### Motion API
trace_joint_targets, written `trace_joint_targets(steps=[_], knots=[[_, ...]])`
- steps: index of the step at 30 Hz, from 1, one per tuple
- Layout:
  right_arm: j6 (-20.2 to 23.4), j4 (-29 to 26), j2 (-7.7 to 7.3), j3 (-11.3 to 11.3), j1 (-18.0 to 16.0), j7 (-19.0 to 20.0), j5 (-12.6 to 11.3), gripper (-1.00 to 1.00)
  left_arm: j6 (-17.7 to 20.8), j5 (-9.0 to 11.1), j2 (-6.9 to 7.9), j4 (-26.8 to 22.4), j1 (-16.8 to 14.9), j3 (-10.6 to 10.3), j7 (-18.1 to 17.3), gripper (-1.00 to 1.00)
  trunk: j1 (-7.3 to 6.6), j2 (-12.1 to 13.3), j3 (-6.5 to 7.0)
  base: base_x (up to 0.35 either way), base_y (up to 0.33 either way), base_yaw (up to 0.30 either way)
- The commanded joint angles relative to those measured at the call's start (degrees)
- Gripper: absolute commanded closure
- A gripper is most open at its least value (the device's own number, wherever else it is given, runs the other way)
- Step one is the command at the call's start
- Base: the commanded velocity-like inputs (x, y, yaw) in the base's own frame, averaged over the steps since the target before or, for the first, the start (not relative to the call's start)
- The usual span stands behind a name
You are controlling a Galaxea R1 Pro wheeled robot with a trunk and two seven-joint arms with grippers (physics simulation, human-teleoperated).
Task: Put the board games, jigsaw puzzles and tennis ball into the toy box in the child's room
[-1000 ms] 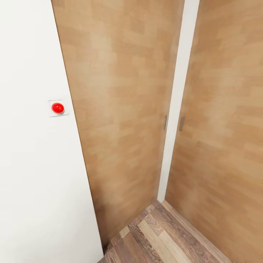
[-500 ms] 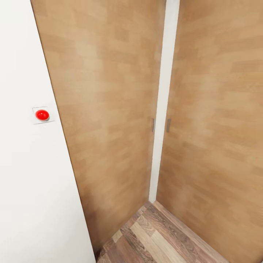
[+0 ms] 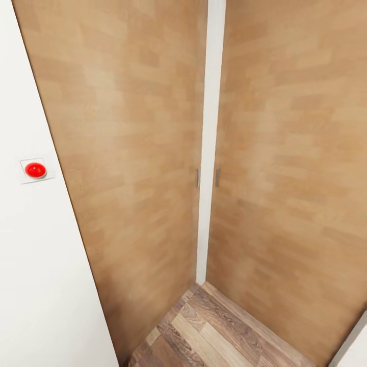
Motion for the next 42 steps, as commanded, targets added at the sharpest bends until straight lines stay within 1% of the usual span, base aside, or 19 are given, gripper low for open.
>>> trace_joint_targets(steps=[1, 6, 12, 17, 18, 22, 26, 32, 34, 37, 42], knots=[[-0.2, 0.0, 0.00, -0.1, 0.0, 0.0, -0.1, -1.00, 0.1, 0.0, 0.00, -0.3, 0.0, 0.0, 0.0, -1.00, -0.20, 0.3, 0.17, 0.000, 0.000, -0.213], [-0.1, 0.0, -0.12, -0.2, 0.0, 0.0, -0.2, -1.00, 0.6, -0.1, 0.17, -2.1, -0.2, 0.0, 0.0, -1.00, -1.30, 2.3, 1.41, 0.000, 0.000, -0.216], [0.2, 0.0, -0.23, -0.5, -0.1, 0.1, -0.6, -1.00, 1.8, 0.0, 0.89, -3.3, -0.7, 0.1, 0.1, -1.00, -2.62, 4.7, 2.88, 0.000, 0.000, -0.224], [0.6, 0.0, -0.27, -0.8, -0.4, 0.1, -1.1, -1.00, 4.1, 0.1, 1.64, -4.0, -2.9, 0.1, 0.1, -1.00, -3.72, 6.8, 4.03, 0.000, 0.000, -0.242], [0.7, -0.2, -0.31, -0.9, -0.9, 0.2, -1.2, -1.00, 5.2, 0.1, 1.83, -4.3, -4.2, 0.1, 0.1, -1.00, -3.94, 7.2, 4.23, 0.000, 0.000, -0.258], [1.1, -0.7, -0.34, -1.0, -3.3, 0.2, -1.3, -1.00, 7.0, 0.2, 2.01, -5.1, -6.9, 0.1, 0.2, -1.00, -4.81, 8.8, 5.02, 0.000, 0.000, -0.265], [2.4, -1.0, -0.42, -1.0, -6.5, 0.2, -1.3, -1.00, 8.5, 0.2, 2.07, -6.0, -9.9, 0.1, 0.2, -1.00, -4.81, 8.8, 5.04, 0.000, 0.000, -0.271], [5.6, -1.2, -0.49, -1.1, -12.3, 0.2, -1.4, -1.00, 10.5, 0.2, 2.10, -7.6, -15.0, 0.2, 0.2, -1.00, -4.81, 8.8, 5.06, 0.000, 0.000, -0.275], [7.0, -1.3, -0.26, -1.2, -15.3, 0.2, -1.4, -1.00, 10.9, 0.2, 2.11, -8.2, -17.8, 0.1, 0.2, -1.00, -4.81, 8.8, 5.06, 0.000, 0.000, -0.276], [7.4, -1.3, 0.11, -1.3, -16.5, 0.2, -1.4, -1.00, 10.7, 0.2, 2.11, -8.5, -19.0, 0.1, 0.2, -1.00, -4.81, 8.8, 5.06, 0.000, 0.000, -0.277], [7.2, -1.3, 0.44, -1.4, -17.3, 0.2, -1.4, -1.00, 9.2, 0.2, 2.12, -8.6, -19.8, 0.1, 0.2, -1.00, -4.81, 8.8, 5.06, 0.000, 0.000, -0.267]])
